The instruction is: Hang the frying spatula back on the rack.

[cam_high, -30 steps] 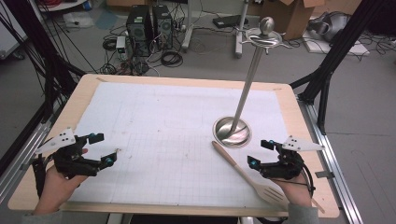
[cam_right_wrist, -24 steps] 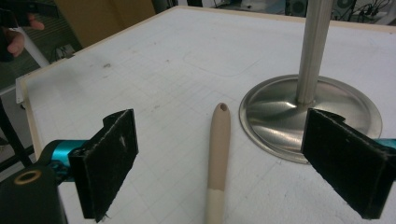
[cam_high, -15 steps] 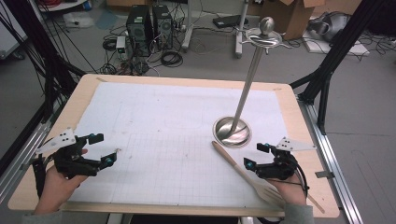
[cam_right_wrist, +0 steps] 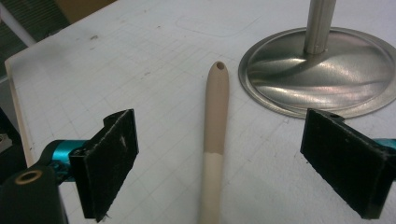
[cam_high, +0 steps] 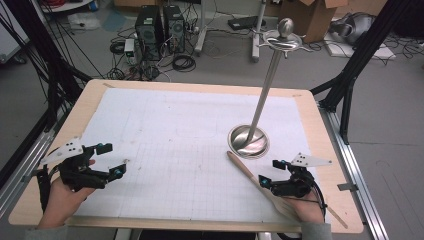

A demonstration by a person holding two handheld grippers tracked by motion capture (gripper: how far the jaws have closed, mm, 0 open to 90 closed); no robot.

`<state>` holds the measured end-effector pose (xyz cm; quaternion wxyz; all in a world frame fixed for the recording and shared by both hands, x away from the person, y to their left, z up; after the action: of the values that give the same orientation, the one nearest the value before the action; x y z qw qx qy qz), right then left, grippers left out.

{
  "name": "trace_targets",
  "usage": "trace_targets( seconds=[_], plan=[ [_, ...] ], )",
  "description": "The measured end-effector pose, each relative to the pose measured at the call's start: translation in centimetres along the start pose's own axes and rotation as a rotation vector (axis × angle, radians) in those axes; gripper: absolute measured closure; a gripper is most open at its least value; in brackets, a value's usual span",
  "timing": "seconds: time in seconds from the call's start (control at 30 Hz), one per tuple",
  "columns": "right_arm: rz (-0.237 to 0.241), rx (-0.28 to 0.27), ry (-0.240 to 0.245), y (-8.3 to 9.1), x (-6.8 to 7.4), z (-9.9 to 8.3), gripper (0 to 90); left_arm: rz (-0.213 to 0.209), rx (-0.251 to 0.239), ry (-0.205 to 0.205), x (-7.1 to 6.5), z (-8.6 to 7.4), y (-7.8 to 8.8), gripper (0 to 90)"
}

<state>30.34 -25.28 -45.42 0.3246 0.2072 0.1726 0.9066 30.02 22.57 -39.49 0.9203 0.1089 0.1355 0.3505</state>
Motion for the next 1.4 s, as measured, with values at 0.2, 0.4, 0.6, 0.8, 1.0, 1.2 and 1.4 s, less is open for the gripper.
trace_targets(
  seconds=[0.2,0.4,0.6,0.8,1.0,1.2,1.4],
  plan=[
    [0.005,-0.011,-0.006,0.1,0.1,-0.4,14.5,-0.004,0.002,0.003,0.0,-0.1,-0.2,3.6],
    [-0.005,0.012,0.0,-0.1,0.3,-1.0,14.6,-0.006,-0.001,0.002,0.0,0.0,-0.3,3.6],
    [-0.02,0.034,0.031,-0.5,0.4,-1.6,14.6,-0.01,0.007,0.0,0.0,-0.1,-0.5,3.6],
    [-0.051,0.086,0.067,-0.9,0.7,-2.5,14.7,-0.011,0.006,0.003,-0.1,0.0,-0.6,3.6],
    [-0.076,0.096,0.079,-0.9,0.7,-2.8,16.5,-0.012,0.01,0.002,-0.1,-0.1,-0.8,3.6],
    [-0.093,0.107,0.102,-0.9,0.9,-3.1,21.7,-0.01,0.014,-0.001,0.0,-0.1,-0.8,3.6],
    [-0.109,0.124,0.103,-0.8,1.0,-3.4,28.4,-0.013,0.015,0.001,0.0,-0.1,-1.0,3.6]
  ],
)
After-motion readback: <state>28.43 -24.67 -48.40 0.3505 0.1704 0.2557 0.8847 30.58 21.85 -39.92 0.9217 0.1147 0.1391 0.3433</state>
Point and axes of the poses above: each handheld gripper's, and its own axes: y roughly backward along the jaws, z roughly out of its top, x roughly to its left, the point moved 7 cm from there along -y, roughly forward along the jaws, and after that the axes turned 2 degrees about z, right-handed, at the moved point
